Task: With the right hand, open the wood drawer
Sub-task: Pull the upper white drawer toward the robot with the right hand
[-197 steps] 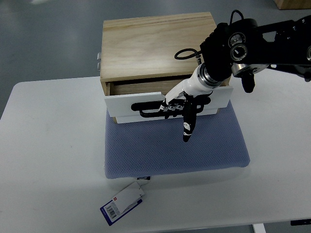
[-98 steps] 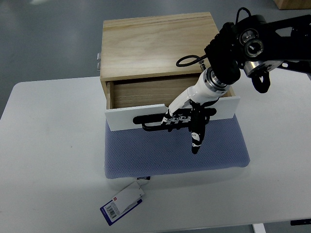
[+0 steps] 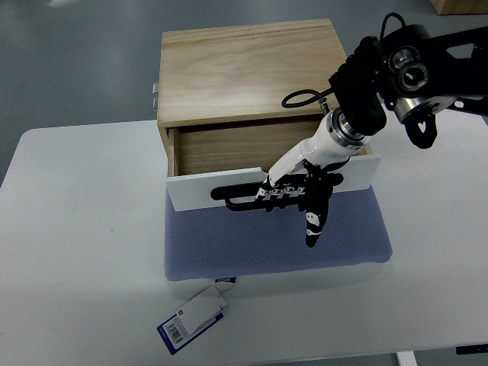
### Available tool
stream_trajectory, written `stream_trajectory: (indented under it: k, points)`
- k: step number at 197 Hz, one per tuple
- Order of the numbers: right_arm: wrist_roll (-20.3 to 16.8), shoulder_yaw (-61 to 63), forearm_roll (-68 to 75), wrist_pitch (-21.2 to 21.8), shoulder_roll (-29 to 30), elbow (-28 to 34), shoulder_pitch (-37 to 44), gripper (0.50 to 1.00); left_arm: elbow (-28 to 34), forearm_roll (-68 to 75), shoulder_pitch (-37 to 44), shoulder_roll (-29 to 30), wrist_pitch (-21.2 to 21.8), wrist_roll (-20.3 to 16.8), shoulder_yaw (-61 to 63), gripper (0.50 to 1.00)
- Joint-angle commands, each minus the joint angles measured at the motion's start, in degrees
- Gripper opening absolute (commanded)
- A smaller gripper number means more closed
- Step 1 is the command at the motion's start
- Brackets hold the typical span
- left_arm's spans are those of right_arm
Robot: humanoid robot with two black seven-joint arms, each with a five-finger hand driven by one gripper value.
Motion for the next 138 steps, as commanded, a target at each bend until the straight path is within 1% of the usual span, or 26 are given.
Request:
stream_trajectory:
  k: [1, 85, 138]
  points:
    - [0.31, -0.01, -0.1, 0.0, -0.16, 0.04, 0.0, 0.946, 0.0, 0.01, -0.01, 0.0, 0.01, 0.0, 0.0, 1.0]
    - [0.4, 0.08, -0.89, -0.63, -2.09, 0.22, 0.09, 0.946, 0.0, 0.01, -0.01, 0.0, 0.01, 0.0, 0.18, 1.0]
    - [0.31, 1.22, -0.89, -0.81, -2.18, 0.22, 2.29, 0.946, 0.0, 0.01, -0.01, 0.0, 0.01, 0.0, 0.18, 1.0]
